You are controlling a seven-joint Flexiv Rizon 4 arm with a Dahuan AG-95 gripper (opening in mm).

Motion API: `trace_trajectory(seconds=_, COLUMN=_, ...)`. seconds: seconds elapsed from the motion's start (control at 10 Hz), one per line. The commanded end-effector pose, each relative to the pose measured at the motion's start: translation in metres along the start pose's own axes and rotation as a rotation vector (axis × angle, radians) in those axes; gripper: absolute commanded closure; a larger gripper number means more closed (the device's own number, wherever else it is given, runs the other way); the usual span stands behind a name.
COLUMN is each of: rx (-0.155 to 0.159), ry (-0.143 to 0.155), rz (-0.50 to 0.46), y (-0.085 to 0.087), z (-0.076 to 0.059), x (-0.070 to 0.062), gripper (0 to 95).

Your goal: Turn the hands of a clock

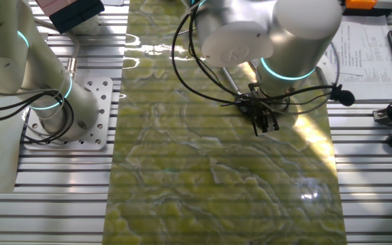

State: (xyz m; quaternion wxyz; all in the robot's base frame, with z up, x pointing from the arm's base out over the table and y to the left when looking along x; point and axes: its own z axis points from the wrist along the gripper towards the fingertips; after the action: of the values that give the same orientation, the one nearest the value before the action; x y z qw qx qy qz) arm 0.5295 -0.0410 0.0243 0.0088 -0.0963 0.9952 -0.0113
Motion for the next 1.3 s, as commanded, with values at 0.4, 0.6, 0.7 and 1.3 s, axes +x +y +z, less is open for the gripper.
trace_trajectory(seconds=0.4, rx=0.001, ry=0.001, rz=-0.002, y=0.001, z=0.003, x=0.009, gripper=95.0)
trace_trajectory(seconds=0.6, rx=0.001, ry=0.001, rz=-0.007, y=0.002, z=0.003, x=0.011, gripper=95.0)
trace_trajectory(seconds=0.7, rx=0.0, ry=0.001, rz=-0.008, y=0.002, z=0.003, x=0.012, gripper=95.0)
trace_trajectory(seconds=1.3, rx=-0.006, ry=0.007, rz=-0.038, y=0.003, z=-0.008, x=0.032, gripper=95.0)
